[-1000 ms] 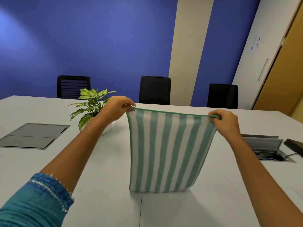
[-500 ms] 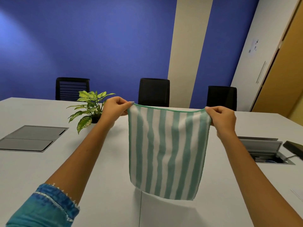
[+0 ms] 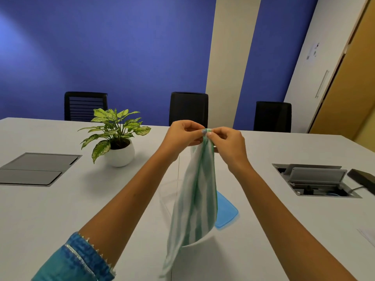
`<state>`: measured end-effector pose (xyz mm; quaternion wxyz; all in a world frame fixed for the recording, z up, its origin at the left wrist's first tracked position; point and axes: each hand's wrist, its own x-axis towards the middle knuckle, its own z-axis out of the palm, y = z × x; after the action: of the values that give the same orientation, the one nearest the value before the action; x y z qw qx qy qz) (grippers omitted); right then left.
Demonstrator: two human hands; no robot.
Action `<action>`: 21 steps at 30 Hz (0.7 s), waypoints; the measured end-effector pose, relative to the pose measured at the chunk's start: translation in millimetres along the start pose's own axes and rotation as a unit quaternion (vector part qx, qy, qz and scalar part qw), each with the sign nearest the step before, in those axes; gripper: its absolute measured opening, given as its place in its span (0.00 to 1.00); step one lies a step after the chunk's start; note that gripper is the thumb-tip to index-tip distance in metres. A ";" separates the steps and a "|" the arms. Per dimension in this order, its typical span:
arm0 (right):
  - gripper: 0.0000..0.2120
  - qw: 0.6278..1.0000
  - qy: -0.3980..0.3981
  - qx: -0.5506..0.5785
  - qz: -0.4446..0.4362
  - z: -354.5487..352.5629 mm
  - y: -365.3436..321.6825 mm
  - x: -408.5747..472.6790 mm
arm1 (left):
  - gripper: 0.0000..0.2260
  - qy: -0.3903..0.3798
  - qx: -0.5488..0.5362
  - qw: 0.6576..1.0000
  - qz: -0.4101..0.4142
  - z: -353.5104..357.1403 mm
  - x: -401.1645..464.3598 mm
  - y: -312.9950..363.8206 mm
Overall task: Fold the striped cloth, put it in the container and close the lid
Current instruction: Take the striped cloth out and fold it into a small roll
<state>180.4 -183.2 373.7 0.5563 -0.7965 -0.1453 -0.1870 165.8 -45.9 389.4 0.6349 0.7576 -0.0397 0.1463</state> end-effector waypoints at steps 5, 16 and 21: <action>0.10 1.000 0.020 -0.001 -0.006 0.7 2.9 -2.4 | 0.07 -0.005 0.000 1.000 -0.002 0.7 -2.3 -2.4; 0.11 1.000 -0.001 0.006 -0.013 -0.1 0.4 -5.5 | 0.12 0.023 0.025 0.999 0.042 -1.5 -3.1 -3.3; 0.08 1.000 0.009 -0.002 -0.013 2.4 2.3 -5.1 | 0.12 0.025 0.068 0.996 0.059 0.7 -0.4 -3.1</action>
<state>177.2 -181.9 368.6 0.5533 -0.7942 -0.1504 -0.2013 166.3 -46.0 386.3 0.5731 0.7914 -0.0587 0.2046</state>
